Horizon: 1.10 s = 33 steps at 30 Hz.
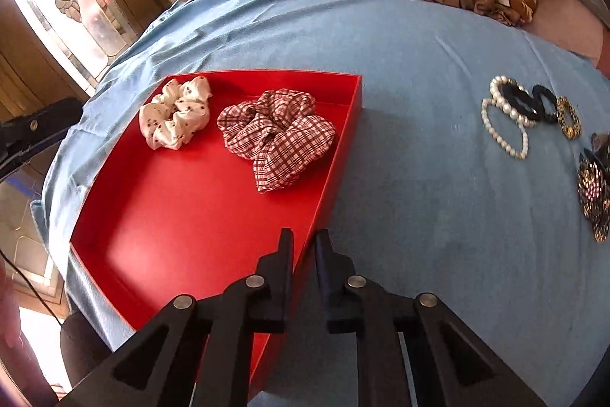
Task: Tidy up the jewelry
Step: 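Grasp the pearl bracelet with left tool while right tool grasps sheer bow clip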
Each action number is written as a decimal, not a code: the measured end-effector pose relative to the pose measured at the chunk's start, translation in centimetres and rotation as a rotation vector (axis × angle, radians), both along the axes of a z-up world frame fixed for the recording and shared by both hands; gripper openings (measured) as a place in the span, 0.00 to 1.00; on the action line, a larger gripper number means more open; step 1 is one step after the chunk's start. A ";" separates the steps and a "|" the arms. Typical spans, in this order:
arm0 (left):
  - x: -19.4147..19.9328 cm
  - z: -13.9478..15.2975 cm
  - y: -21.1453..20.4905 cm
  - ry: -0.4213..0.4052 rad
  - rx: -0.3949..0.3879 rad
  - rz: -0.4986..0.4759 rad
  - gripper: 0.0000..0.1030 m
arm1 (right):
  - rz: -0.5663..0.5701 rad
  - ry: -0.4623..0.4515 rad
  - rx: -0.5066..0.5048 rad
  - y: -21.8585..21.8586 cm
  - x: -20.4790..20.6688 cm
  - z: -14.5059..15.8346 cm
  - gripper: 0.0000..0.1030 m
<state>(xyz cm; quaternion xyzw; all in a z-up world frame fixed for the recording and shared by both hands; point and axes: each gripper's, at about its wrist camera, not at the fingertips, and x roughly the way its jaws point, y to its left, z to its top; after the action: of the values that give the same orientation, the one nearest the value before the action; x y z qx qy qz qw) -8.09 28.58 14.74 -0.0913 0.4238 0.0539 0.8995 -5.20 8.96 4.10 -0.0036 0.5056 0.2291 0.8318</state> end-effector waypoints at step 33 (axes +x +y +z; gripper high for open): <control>18.3 -11.8 -26.7 0.263 -0.023 -0.317 0.41 | -0.548 -0.149 0.128 -35.2 6.4 2.9 0.61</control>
<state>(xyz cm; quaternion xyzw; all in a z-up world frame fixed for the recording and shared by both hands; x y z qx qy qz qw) 10.24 1.89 2.91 -0.0259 0.5473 -0.0817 0.8325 1.19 -26.20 7.01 0.1688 0.4097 0.0261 0.8961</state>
